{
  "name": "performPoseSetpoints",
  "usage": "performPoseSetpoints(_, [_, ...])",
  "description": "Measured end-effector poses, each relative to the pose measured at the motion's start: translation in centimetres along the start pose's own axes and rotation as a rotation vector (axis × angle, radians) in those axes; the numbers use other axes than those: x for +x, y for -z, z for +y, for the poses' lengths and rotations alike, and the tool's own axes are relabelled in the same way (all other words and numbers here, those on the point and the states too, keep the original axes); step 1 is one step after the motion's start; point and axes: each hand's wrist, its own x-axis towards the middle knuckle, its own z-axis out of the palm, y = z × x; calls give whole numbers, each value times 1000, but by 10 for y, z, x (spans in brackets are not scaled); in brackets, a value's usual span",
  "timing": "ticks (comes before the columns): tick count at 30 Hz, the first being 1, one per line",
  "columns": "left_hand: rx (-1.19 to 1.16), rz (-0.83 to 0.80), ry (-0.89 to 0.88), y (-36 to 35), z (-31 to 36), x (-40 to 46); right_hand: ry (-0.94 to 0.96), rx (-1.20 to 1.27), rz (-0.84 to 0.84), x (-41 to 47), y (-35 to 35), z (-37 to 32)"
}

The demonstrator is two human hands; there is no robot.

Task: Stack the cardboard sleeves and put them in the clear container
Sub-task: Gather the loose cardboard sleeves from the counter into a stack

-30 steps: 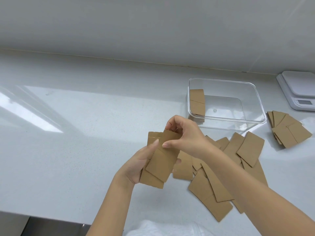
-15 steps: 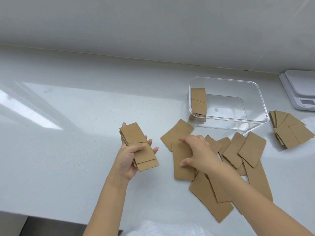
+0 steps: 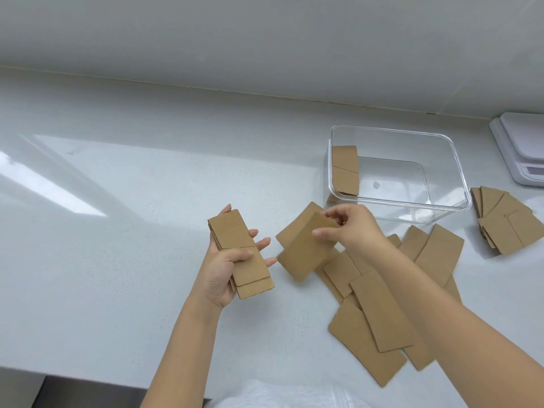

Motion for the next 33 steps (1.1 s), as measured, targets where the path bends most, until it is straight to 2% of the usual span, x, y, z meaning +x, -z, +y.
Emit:
performPoseSetpoints(2, [-15,17,8,0,1,1,-5,-32,63,9,-7,0])
performPoseSetpoints(4, [-41,35,12,0,2,2,-10,-192,77,14,-20,4])
performPoseSetpoints(11, [-98,91,-2,9,3,7,145,-575,115,12,-49,-3])
performPoseSetpoints(14, [-104,103,-1,11,3,9,147,-682,152,11,-58,-7])
performPoseSetpoints(22, [-72,120,11,21,9,15,178,-595,-3,11,-67,-6])
performPoseSetpoints(25, [-5,104,1,26,15,15,203,-422,-36,8,-59,-2])
performPoseSetpoints(30, [92,67,-51,28,25,12,134,-12,-114,8,-24,-13])
performPoseSetpoints(33, [170,-7,-47,22,30,11,182,80,-230,-1,6,-35])
